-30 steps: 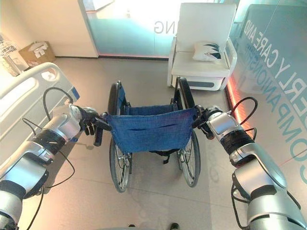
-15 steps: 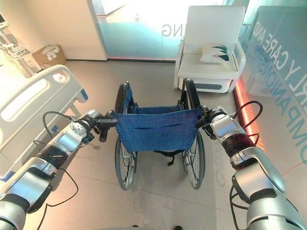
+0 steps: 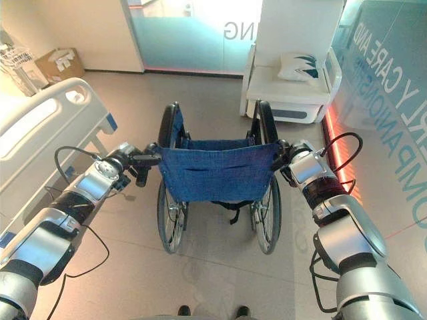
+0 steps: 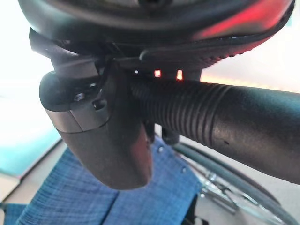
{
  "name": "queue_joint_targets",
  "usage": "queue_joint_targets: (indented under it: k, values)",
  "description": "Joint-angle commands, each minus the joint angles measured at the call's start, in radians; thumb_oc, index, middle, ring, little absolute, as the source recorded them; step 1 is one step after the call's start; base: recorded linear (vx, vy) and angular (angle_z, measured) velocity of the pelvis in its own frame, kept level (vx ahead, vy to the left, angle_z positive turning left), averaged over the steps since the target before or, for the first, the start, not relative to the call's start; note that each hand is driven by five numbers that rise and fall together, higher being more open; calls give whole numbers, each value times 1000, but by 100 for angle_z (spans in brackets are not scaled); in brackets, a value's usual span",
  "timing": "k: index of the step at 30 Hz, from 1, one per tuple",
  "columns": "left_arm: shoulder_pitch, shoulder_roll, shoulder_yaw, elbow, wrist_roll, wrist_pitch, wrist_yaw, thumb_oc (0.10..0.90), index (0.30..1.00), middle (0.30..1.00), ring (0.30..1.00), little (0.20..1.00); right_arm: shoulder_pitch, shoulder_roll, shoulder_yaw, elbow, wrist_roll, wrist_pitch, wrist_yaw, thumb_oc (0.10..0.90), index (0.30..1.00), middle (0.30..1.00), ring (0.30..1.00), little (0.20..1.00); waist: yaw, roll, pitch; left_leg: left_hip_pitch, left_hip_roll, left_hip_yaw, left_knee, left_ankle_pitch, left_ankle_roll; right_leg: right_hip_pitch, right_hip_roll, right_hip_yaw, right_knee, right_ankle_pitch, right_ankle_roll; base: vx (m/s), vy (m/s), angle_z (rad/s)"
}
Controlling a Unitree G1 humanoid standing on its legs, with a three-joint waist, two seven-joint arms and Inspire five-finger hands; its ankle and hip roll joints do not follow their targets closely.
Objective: Push the wheelchair next to the bed
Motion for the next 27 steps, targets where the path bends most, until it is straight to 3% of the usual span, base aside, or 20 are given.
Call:
queue_joint_targets:
  k: [1, 2, 3, 5, 7, 9, 10, 13, 17, 18, 21, 24, 27]
  values:
    - [-40, -33, -103, 55, 13, -73, -77, 400, 300, 300, 300, 300, -105, 29, 79, -59, -10, -232, -19, 400, 300, 300, 300, 300, 5, -19, 55, -83, -73, 27, 128, -94, 93, -141, -53, 63, 482, -42, 19, 43, 125, -11]
    - [-47, -28, -108, 56, 9, -78, -77, 400, 300, 300, 300, 300, -105, 24, 79, -61, -2, -239, -19, 400, 300, 300, 300, 300, 2, -18, 62, -85, -74, 25, 132, -94, 94, -158, -50, 72, 514, -32, 20, 138, 133, -19]
    - [-56, -21, -109, 60, 9, -88, -82, 400, 300, 300, 300, 300, -95, 6, 75, -67, 13, -257, -4, 400, 300, 300, 300, 300, -12, -20, 84, -84, -82, 9, 144, -97, 95, -212, -58, 97, 564, 25, 25, 268, 3, -4]
    - [-53, -19, -107, 47, 12, -91, -80, 400, 300, 300, 300, 300, -71, -20, 64, -101, 0, -274, 32, 400, 300, 300, 300, 300, -44, -41, 113, -66, -112, -30, 156, -112, 89, -287, -55, 128, 460, 105, 32, 362, -78, 19]
    - [-55, -14, -99, 21, 0, -79, -59, 400, 300, 300, 300, 300, -61, -49, 55, -156, -17, -258, 49, 400, 300, 300, 300, 300, -77, -52, 142, -40, -124, -63, 163, -139, 75, -333, -77, 122, 318, 139, 36, 319, -174, 23]
    - [-68, -5, -88, 12, -9, -89, -57, 400, 300, 300, 300, 300, -65, -88, 44, -183, -40, -251, 82, 400, 300, 300, 300, 300, -111, -58, 151, -6, -130, -100, 149, -173, 70, -365, -80, 166, 141, 186, 54, 403, -286, 39]
    - [-71, 0, -86, 9, -8, -98, -58, 400, 300, 300, 300, 300, -68, -100, 41, -183, -50, -250, 95, 400, 300, 300, 300, 300, -118, -56, 149, 3, -126, -115, 150, -186, 67, -360, -72, 185, 120, 189, 54, 382, -366, 68]
    - [-68, 13, -74, 10, -26, -130, -57, 400, 300, 300, 300, 300, -88, -124, 49, -163, -28, -269, 116, 400, 300, 300, 300, 300, -112, -67, 114, -9, -91, -126, 174, -200, 43, -311, -61, 182, 101, 143, 51, 274, -374, 70]
    - [-27, 23, -67, 12, -47, -147, -71, 400, 300, 300, 300, 300, -80, -127, 59, -161, -18, -261, 150, 400, 300, 300, 300, 300, -108, -69, 83, 45, 52, -80, 188, -159, -17, -300, -70, 108, 196, 75, 32, 382, -387, 53]
    - [-7, 23, -64, 6, -40, -153, -71, 400, 300, 300, 300, 300, -70, -133, 65, -168, -17, -258, 155, 400, 300, 300, 300, 300, -109, -69, 70, 52, 104, -63, 208, -94, -38, -282, -63, 83, 200, 54, 15, 342, -331, 44]
    - [30, 14, -53, -2, -27, -176, -47, 400, 300, 300, 300, 300, -38, -147, 62, -187, -5, -261, 143, 400, 300, 300, 300, 300, -113, -80, 47, 36, 195, -8, 292, 41, -64, -240, -47, 32, 195, 11, -23, 299, -301, 36]
    - [69, 1, -39, -14, -20, -192, -13, 400, 300, 300, 300, 300, -16, -154, 61, -202, -6, -260, 135, 400, 300, 300, 300, 300, -100, -91, 42, 2, 212, -5, 379, 82, -65, -193, -24, 17, 182, -17, -50, 328, -262, 20]
    - [119, -18, -9, -39, 13, -194, 18, 400, 300, 300, 300, 300, -5, -145, 60, -210, -4, -255, 130, 400, 300, 300, 300, 300, -46, -107, 58, -101, 131, -44, 390, 65, -40, -99, -1, 27, 144, -36, -56, 359, -154, 0]
